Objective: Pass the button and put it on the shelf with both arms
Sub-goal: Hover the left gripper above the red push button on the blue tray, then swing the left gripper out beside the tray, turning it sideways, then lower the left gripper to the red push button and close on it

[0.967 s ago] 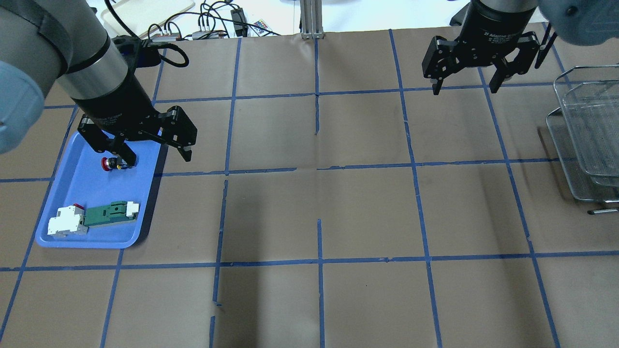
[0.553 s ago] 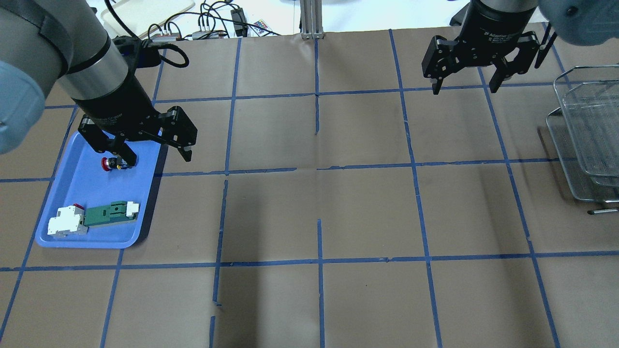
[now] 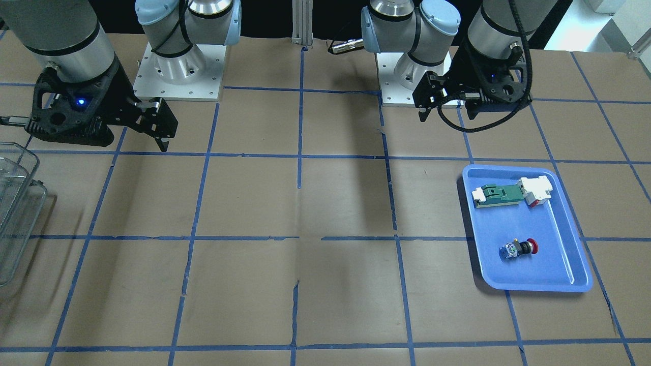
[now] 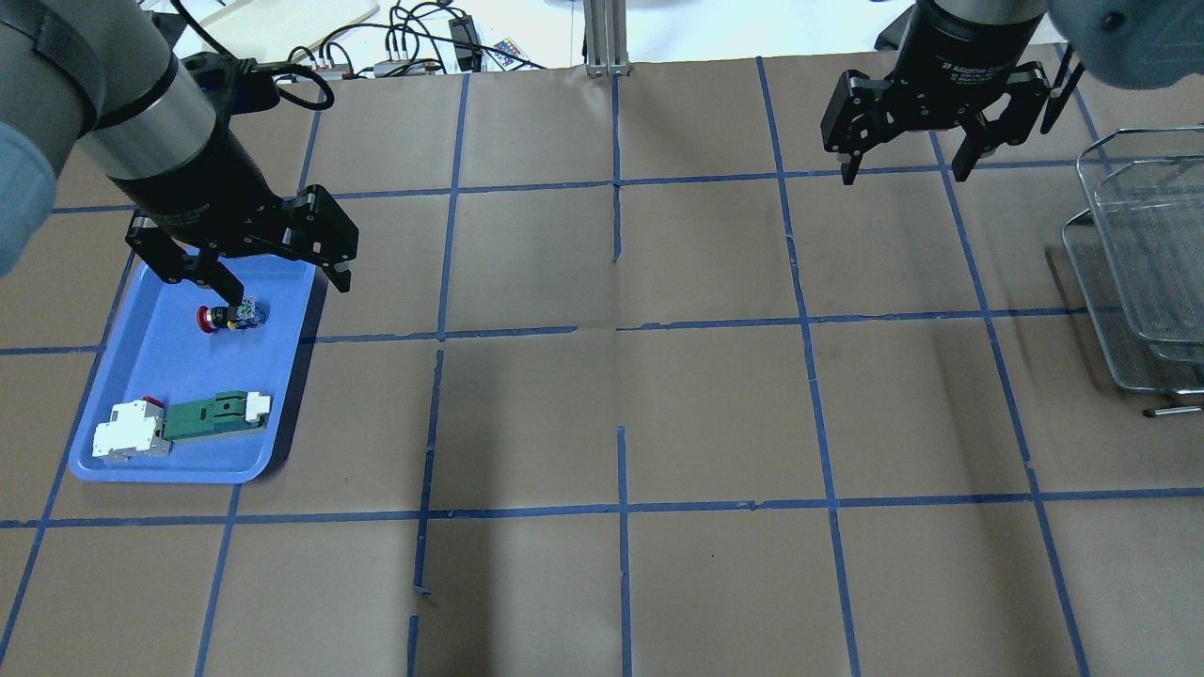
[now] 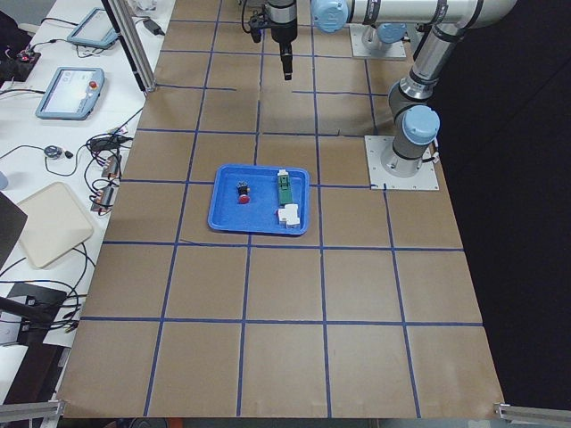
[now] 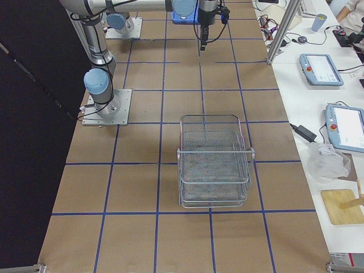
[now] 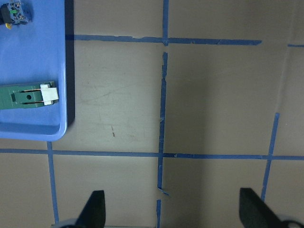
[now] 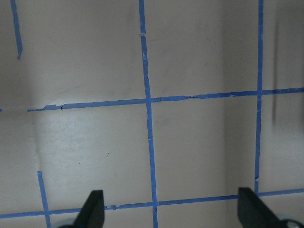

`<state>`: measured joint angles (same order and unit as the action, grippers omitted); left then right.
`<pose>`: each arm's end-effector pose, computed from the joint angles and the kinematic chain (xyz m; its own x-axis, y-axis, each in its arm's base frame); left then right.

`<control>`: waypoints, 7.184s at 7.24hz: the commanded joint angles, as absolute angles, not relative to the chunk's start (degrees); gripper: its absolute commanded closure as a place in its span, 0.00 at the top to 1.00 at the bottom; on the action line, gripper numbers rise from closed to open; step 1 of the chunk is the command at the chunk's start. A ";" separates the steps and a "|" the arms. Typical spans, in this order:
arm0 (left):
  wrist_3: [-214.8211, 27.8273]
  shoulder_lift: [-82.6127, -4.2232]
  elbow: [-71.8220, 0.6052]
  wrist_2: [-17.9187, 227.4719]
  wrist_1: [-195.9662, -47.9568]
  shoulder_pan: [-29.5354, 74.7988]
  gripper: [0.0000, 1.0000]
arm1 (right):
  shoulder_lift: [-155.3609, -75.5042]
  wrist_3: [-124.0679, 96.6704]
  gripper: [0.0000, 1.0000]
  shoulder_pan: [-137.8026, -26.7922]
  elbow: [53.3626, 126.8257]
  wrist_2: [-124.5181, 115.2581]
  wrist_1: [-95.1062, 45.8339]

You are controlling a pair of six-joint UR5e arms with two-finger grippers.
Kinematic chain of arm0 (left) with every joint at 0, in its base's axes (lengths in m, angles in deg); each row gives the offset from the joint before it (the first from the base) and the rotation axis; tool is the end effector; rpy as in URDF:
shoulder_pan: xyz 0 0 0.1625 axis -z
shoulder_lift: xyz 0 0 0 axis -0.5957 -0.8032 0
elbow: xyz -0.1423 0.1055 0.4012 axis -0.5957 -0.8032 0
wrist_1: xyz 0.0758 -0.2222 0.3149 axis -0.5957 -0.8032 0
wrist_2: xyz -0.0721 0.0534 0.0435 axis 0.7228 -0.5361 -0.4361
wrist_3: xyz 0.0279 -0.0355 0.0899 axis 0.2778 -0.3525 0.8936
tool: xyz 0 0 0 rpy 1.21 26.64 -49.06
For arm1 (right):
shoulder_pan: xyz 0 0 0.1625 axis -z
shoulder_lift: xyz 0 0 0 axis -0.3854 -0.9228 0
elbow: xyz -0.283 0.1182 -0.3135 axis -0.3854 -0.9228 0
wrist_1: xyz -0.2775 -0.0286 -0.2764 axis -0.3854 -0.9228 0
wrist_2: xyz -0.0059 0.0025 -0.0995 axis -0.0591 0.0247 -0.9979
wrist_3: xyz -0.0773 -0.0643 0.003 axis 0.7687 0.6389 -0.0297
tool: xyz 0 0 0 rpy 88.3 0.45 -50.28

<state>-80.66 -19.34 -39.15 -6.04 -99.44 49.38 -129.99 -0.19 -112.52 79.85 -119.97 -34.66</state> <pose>-0.1041 -0.4365 0.4926 -0.9945 -0.1044 0.0102 -0.1035 0.9924 0.0665 0.1279 -0.5096 0.5068 -0.9977 0.0537 0.0418 0.0548 0.9982 0.0245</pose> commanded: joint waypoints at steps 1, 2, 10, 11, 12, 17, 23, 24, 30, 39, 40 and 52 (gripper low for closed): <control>-80.88 -19.25 -39.29 -5.96 -98.85 48.60 1.00 | -130.09 -0.19 1.00 -112.49 79.89 -120.11 -34.64; -80.88 -19.17 -39.12 -5.88 -98.85 48.69 1.00 | -130.00 -0.19 1.00 -112.58 79.89 -120.03 -34.64; -80.26 -19.60 -39.30 -6.58 -99.29 48.78 1.00 | -130.00 -0.10 1.00 -112.32 79.89 -120.03 -34.90; -80.26 -20.04 -39.30 -6.41 -98.94 48.43 1.00 | -130.17 -0.10 1.00 -112.31 79.81 -120.11 -34.64; -80.35 -20.04 -39.21 -6.58 -98.85 48.08 1.00 | -130.26 -0.10 1.00 -112.31 79.89 -120.11 -34.72; -81.93 -21.62 -39.20 -6.14 -90.63 28.18 1.00 | -130.27 -0.10 1.00 -112.14 79.89 -120.03 -34.81; -89.40 -36.97 -38.34 0.34 -81.97 11.44 1.00 | -130.35 -0.10 1.00 -111.97 79.98 -120.20 -34.73; -90.88 -40.05 -37.81 0.45 -79.53 11.08 1.00 | -130.35 -0.10 1.00 -112.14 79.98 -119.85 -34.90; -114.50 -50.88 -37.45 16.42 -74.87 11.07 1.00 | -130.35 -0.19 1.00 -112.23 79.89 -119.85 -34.81; -131.67 -55.11 -38.59 24.35 -79.59 9.14 0.98 | -130.00 -0.36 1.00 -112.31 80.07 -119.76 -35.08; -131.50 -55.37 -38.42 24.18 -79.51 9.14 0.99 | -130.00 -0.36 1.00 -112.31 80.07 -119.59 -35.08; -126.67 -58.98 -38.59 24.62 -78.81 9.31 0.99 | -129.91 -0.54 1.00 -112.40 80.07 -119.41 -35.16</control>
<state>-126.69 -58.93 -38.59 24.61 -78.83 9.31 -129.91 -0.54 -112.40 80.07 -119.39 -35.17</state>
